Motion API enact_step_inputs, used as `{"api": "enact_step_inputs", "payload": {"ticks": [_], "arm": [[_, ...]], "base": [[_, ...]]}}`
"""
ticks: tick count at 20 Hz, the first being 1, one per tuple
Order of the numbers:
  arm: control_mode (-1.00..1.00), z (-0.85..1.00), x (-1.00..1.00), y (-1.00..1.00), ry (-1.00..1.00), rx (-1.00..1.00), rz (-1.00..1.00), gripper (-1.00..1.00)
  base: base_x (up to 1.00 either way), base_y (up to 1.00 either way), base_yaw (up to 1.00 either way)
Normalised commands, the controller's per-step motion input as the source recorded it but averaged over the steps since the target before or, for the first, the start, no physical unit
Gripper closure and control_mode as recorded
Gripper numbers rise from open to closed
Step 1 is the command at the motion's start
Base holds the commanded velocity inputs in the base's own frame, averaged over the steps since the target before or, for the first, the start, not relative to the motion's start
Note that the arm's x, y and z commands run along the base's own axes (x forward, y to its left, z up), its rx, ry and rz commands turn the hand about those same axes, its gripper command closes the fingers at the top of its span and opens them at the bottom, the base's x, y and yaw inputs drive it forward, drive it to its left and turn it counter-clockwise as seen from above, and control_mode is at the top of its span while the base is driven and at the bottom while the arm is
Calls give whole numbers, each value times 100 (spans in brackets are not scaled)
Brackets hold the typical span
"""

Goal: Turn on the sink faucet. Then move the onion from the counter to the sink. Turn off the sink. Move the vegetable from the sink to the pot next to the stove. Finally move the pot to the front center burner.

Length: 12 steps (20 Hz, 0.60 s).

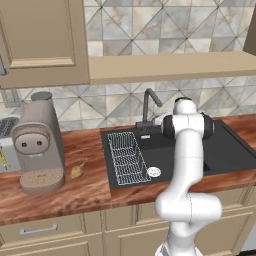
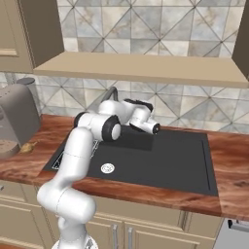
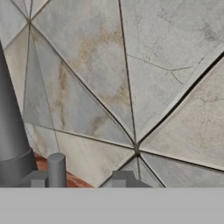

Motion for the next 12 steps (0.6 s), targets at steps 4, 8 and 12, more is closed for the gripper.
{"api": "enact_step_inputs", "payload": {"ticks": [4, 8, 12], "arm": [[-100, -53, 0, -69, 1, 4, 0, 100], [-100, -58, 0, -66, 4, 1, 0, 100], [-100, -65, 0, -68, 5, 0, 0, 100]], "base": [[0, 0, 0], [0, 0, 0], [0, 0, 0]]}}
